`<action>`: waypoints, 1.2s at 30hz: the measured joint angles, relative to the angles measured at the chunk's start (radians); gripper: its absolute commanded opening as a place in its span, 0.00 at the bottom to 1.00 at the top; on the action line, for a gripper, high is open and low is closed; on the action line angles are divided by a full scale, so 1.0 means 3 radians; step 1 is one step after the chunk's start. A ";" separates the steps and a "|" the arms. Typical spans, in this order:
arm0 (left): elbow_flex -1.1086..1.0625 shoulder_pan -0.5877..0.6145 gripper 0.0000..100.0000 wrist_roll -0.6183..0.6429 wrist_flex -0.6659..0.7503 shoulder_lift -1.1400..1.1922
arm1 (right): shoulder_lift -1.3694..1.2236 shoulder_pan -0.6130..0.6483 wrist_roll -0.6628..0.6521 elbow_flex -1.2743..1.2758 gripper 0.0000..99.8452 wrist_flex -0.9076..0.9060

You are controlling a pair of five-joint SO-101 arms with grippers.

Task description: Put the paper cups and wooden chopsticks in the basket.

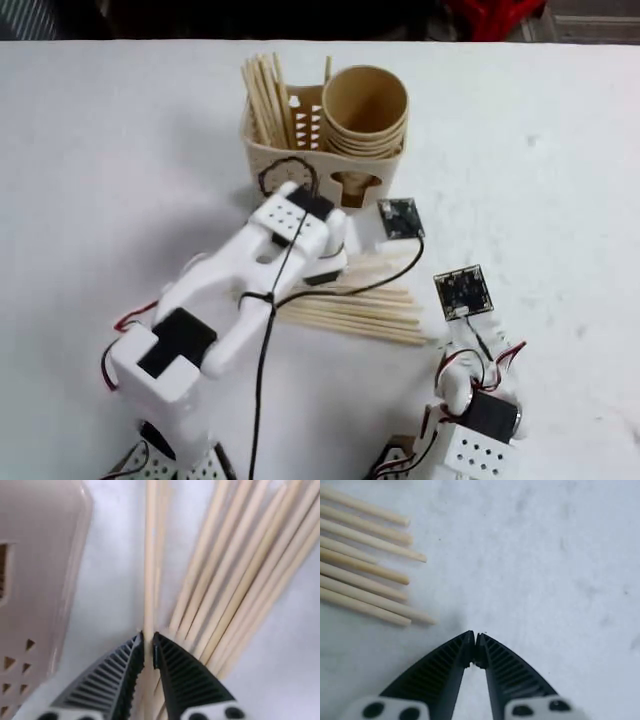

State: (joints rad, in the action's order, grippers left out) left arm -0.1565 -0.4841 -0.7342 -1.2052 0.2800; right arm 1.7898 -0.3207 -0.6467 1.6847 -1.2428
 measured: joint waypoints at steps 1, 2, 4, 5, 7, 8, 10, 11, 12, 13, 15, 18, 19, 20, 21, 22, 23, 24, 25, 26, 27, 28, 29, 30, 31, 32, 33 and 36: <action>0.0092 0.0000 0.02 0.0000 -0.0092 0.0000 | 0.0000 0.0000 0.0000 0.0000 0.02 0.0000; 0.0194 0.0000 0.02 0.0026 -0.0189 0.0000 | 0.0000 0.0000 0.0000 0.0000 0.02 0.0000; 0.0430 0.0000 0.02 0.0061 -0.0419 0.0000 | 0.0000 0.0000 0.0000 0.0000 0.02 0.0000; 0.0552 0.0000 0.02 0.0082 -0.0542 0.0000 | 0.0000 0.0000 0.0000 0.0000 0.02 0.0000; 0.0767 0.0000 0.02 0.0148 -0.0762 0.0000 | 0.0000 0.0000 0.0000 0.0000 0.02 0.0000; 0.0864 0.0000 0.02 0.0169 -0.0844 0.0000 | 0.0000 0.0000 0.0000 0.0000 0.02 0.0000; 0.0997 0.0000 0.02 0.0194 -0.0977 0.0000 | 0.0000 0.0000 0.0000 0.0000 0.02 0.0000; 0.1023 0.0000 0.02 0.0199 -0.1018 -0.0020 | 0.0000 0.0000 0.0000 0.0000 0.02 0.0000; 0.1028 0.0000 0.02 0.0210 -0.1038 -0.0051 | 0.0000 0.0000 0.0000 0.0000 0.02 0.0000; 0.1028 0.0000 0.02 0.0220 -0.1079 -0.0123 | 0.0000 0.0000 0.0000 0.0000 0.02 0.0000; 0.0982 -0.0031 0.02 0.0302 -0.1100 -0.0353 | 0.0000 0.0000 0.0000 0.0000 0.02 0.0000; 0.0711 -0.0143 0.02 0.0348 -0.1100 -0.0936 | 0.0000 0.0000 0.0000 0.0000 0.02 0.0000; 0.0604 -0.0184 0.02 0.0358 -0.1100 -0.1171 | 0.0000 0.0000 0.0000 0.0000 0.02 0.0000; 0.0517 -0.0215 0.02 0.0373 -0.1100 -0.1412 | 0.0000 0.0000 0.0000 0.0000 0.02 0.0000; 0.0450 -0.0240 0.02 0.0384 -0.1089 -0.1657 | 0.0000 0.0000 0.0000 0.0000 0.02 0.0000; 0.0414 -0.0245 0.02 0.0404 -0.1043 -0.1892 | 0.0000 0.0000 0.0000 0.0000 0.02 0.0000; 0.0409 -0.0245 0.02 0.0445 -0.0972 -0.2133 | 0.0000 0.0000 0.0000 0.0000 0.02 0.0000; 0.0409 -0.0245 0.02 0.0517 -0.0869 -0.2353 | 0.0000 0.0000 0.0000 0.0000 0.02 0.0000; 0.0409 -0.0199 0.02 0.0598 -0.0736 -0.2552 | 0.0000 0.0000 0.0000 0.0000 0.02 0.0000; 0.0399 -0.0143 0.02 0.0701 -0.0563 -0.2716 | 0.0000 0.0000 0.0000 0.0000 0.02 0.0000; 0.0384 -0.0077 0.02 0.0829 -0.0368 -0.2828 | 0.0000 0.0000 0.0000 0.0000 0.02 0.0000; 0.0378 0.0010 0.02 0.0951 -0.0153 -0.2895 | 0.0000 0.0000 0.0000 0.0000 0.02 0.0000; 0.0378 0.0102 0.02 0.1069 0.0072 -0.2915 | 0.0000 0.0000 0.0000 0.0000 0.02 0.0000; 0.0378 0.0199 0.02 0.1187 0.0312 -0.2915 | 0.0000 0.0000 0.0000 0.0000 0.02 0.0000; 0.0378 0.0292 0.02 0.1304 0.0542 -0.2895 | 0.0000 0.0000 0.0000 0.0000 0.02 0.0000; 0.0378 0.0368 0.02 0.1422 0.0767 -0.2849 | 0.0000 0.0000 0.0000 0.0000 0.02 0.0000; 0.0378 0.0440 0.02 0.1529 0.0992 -0.2798 | 0.0000 0.0000 0.0000 0.0000 0.02 0.0000; 0.0378 0.0568 0.02 0.1867 0.1591 -0.2532 | 0.0000 0.0000 0.0000 0.0000 0.02 0.0000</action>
State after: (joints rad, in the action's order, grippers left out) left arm -0.0430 -0.3138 -0.1741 -0.7281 -0.4795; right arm 1.7898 -0.3207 -0.6467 1.6847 -1.2428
